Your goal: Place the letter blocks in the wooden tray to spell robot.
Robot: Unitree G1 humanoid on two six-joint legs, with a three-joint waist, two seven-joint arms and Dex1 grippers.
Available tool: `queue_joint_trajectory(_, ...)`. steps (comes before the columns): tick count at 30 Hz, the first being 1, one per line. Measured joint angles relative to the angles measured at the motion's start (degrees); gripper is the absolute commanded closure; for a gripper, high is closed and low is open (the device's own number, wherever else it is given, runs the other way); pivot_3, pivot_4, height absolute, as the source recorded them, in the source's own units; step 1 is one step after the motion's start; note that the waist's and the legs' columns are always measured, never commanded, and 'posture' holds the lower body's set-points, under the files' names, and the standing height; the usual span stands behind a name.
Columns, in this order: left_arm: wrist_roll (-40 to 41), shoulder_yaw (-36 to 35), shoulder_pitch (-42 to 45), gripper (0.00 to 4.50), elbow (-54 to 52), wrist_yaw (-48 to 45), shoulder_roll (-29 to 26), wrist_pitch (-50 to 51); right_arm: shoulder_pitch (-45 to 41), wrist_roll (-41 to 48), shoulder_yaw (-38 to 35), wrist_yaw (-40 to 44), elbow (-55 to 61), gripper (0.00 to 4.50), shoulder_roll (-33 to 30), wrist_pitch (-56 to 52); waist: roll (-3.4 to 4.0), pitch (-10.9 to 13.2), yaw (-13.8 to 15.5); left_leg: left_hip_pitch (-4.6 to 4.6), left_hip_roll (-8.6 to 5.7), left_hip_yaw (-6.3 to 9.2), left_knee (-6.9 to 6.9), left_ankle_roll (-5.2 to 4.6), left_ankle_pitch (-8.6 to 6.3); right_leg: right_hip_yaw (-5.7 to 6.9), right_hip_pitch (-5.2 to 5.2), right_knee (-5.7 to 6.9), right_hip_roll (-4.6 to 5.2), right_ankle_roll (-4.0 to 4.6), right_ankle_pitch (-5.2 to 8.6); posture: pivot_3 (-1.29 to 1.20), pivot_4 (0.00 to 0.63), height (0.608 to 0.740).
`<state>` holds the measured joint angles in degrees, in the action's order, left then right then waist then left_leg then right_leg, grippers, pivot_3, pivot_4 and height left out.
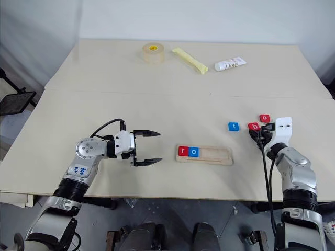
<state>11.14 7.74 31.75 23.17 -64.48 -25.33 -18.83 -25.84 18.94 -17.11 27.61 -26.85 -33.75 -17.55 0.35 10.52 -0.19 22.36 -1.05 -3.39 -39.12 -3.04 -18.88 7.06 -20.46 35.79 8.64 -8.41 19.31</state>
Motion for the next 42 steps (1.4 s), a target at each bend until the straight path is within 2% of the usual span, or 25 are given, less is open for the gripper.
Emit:
queue_joint_trajectory(5,0.8,-0.6,0.3,0.00,0.8,-1.3,0.2,-0.1,5.8,0.2,-1.7,-4.9,9.5,3.04,0.6,-3.0,0.00,0.0,0.3,0.05,-0.04,0.16,0.01,0.00,-0.01,0.01,-0.01,0.02,0.01,0.00,0.00,0.00,0.150,0.740)
queue_joint_trajectory(12,3.1,-0.5,0.4,0.00,0.6,-4.2,1.0,1.1,19.6,3.2,-6.1,-11.6,34.1,3.04,3.7,-12.7,0.01,0.0,0.3,0.04,-0.02,0.13,0.01,0.02,-0.01,-0.01,-0.01,0.04,0.00,0.00,0.00,0.00,0.150,0.740)
queue_joint_trajectory(16,5.6,-1.1,-0.8,0.00,-2.0,-6.1,0.1,5.1,30.1,5.1,-7.3,-15.2,47.8,3.04,9.1,-17.6,0.01,0.0,0.4,0.03,-0.02,0.19,0.05,0.06,-0.02,-0.03,-0.02,0.07,-0.03,0.00,0.00,0.00,0.150,0.740)
queue_joint_trajectory(21,7.3,-1.2,-1.3,0.00,-5.0,-6.4,0.0,8.2,32.2,5.1,-7.1,-17.0,51.3,3.04,11.3,-19.0,0.02,0.0,0.2,-0.05,-0.07,0.03,0.01,0.01,0.02,-0.27,0.01,0.03,-0.01,0.00,0.00,0.00,0.150,0.740)
queue_joint_trajectory(31,9.7,-2.7,-5.4,0.00,-11.6,-5.6,0.2,11.9,32.6,5.0,-6.4,-18.2,51.2,3.04,13.1,-18.9,0.02,0.0,0.2,-0.06,-0.07,0.03,0.04,0.02,0.01,-0.31,0.00,0.04,-0.02,0.00,0.00,0.00,0.150,0.740)
queue_joint_trajectory(39,9.8,-2.8,-6.1,0.00,-13.5,-5.5,0.2,13.3,31.7,5.0,-5.7,-18.0,51.1,0.26,13.4,-18.9,0.02,0.0,0.3,-0.06,-0.07,0.03,0.04,0.02,0.01,-0.31,0.00,0.04,-0.02,0.00,0.00,0.00,0.150,0.740)
queue_joint_trajectory(40,9.8,-2.8,-6.1,0.00,-13.5,-5.5,0.2,13.3,31.7,5.0,-5.7,-17.9,51.1,0.04,13.4,-18.9,0.02,0.0,0.3,-0.06,-0.07,0.03,0.04,0.02,0.01,-0.31,-0.01,0.03,-0.03,0.00,0.00,0.00,0.150,0.740)
queue_joint_trajectory(42,9.8,-2.8,-6.1,0.00,-13.5,-5.5,0.2,13.3,32.4,5.0,-5.7,-17.5,51.2,0.04,13.4,-18.8,0.02,0.0,0.3,-0.06,-0.07,0.04,0.05,0.02,0.01,-0.30,-0.01,0.04,-0.03,0.00,0.00,0.00,0.150,0.740)
